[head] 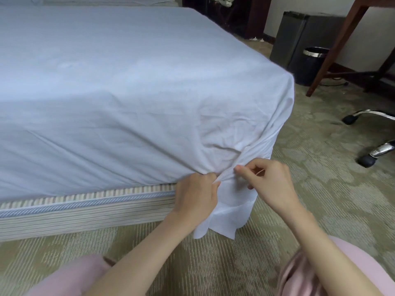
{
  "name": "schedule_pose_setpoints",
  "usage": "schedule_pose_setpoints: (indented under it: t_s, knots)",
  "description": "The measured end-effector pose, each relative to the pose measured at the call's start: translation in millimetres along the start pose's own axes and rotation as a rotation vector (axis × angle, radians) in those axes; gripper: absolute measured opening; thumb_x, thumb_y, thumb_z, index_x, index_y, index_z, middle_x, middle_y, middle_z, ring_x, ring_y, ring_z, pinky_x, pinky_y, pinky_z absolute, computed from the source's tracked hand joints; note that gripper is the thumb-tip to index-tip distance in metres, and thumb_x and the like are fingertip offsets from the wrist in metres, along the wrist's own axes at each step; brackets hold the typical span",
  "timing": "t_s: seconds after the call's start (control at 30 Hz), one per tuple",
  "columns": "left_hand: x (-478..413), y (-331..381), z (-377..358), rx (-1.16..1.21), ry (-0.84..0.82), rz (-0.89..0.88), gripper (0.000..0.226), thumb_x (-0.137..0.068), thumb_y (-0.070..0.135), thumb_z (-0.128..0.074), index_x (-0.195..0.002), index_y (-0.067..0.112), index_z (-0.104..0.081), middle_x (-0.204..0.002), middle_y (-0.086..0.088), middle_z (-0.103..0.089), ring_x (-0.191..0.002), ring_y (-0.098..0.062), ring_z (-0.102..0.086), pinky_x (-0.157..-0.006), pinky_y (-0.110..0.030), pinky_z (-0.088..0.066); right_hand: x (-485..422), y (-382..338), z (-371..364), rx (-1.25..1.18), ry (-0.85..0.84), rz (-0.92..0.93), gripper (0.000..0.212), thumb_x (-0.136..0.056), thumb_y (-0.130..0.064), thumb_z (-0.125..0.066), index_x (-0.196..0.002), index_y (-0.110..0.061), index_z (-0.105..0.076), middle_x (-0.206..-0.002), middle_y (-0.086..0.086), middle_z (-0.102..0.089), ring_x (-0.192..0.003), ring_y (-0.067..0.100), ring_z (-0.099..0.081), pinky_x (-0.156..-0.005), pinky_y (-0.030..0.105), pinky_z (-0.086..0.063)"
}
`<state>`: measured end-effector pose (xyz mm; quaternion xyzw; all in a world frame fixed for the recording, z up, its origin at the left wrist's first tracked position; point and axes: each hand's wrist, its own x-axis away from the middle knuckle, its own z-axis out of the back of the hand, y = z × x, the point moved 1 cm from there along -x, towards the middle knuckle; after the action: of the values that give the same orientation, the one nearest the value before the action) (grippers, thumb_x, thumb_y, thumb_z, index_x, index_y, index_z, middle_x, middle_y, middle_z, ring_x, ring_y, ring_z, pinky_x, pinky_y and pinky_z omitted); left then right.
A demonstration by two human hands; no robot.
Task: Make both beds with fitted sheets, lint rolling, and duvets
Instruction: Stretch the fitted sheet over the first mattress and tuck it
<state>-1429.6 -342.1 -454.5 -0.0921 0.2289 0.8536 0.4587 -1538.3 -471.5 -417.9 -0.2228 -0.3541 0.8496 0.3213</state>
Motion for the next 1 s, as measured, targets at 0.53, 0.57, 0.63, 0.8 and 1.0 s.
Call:
schedule_pose_setpoints:
  t_s: [0.53,0.57,0.63,0.8,1.0]
  knots:
    - [13,20,-8,1.425,0.060,1.150,0.017,-0.082,0.013,-0.072,-0.093,0.002,-0.064,-0.084,-0.007,-0.074,-0.071,-0.016,-0.072,-0.046,-0.019,-0.045,-21,17,9,-1.128,-0.031,-0.757,0.032,-0.096,-0.025,-0.052,-0.104,0.006,-0.055,-0.098,0.022,-0.062,-0.088,0.032,-0.065,-0.063,0.036,-0.059]
    - [12,21,-7,1.484,0.099,1.188,0.023,-0.081,0.008,-0.072,-0.099,-0.003,-0.061,-0.090,-0.012,-0.073,-0.074,-0.017,-0.072,-0.049,-0.020,-0.051,-22,17,10,-1.120,-0.078,-0.770,0.041,-0.094,-0.031,-0.053,-0.108,0.008,-0.054,-0.100,0.025,-0.063,-0.090,0.034,-0.066,-0.065,0.038,-0.060]
    - [8,22,-3,1.558,0.107,1.204,0.021,-0.081,0.001,-0.068,-0.099,-0.006,-0.059,-0.098,-0.020,-0.069,-0.079,-0.021,-0.070,-0.058,-0.021,-0.056,-24,17,11,-1.106,-0.209,-0.789,0.060,-0.090,-0.043,-0.054,-0.114,0.012,-0.049,-0.104,0.032,-0.064,-0.093,0.040,-0.067,-0.070,0.042,-0.059]
    - [1,14,9,1.736,-0.153,1.130,0.036,-0.070,0.011,-0.067,-0.102,-0.001,-0.057,-0.115,-0.019,-0.060,-0.103,-0.027,-0.060,-0.089,-0.031,-0.052,-27,20,-2,-1.198,-0.211,-0.698,0.084,-0.079,-0.064,-0.056,-0.120,0.009,-0.048,-0.108,0.033,-0.063,-0.098,0.039,-0.067,-0.082,0.049,-0.055]
    - [-5,5,7,2.178,-0.066,1.070,0.026,-0.077,0.001,-0.066,-0.102,0.001,-0.060,-0.127,-0.028,-0.055,-0.117,-0.038,-0.055,-0.103,-0.041,-0.042,-43,15,-23,-1.295,-0.098,-0.495,0.073,-0.080,-0.073,-0.040,-0.116,-0.014,-0.061,-0.107,0.007,-0.070,-0.092,0.017,-0.070,-0.070,0.032,-0.059]
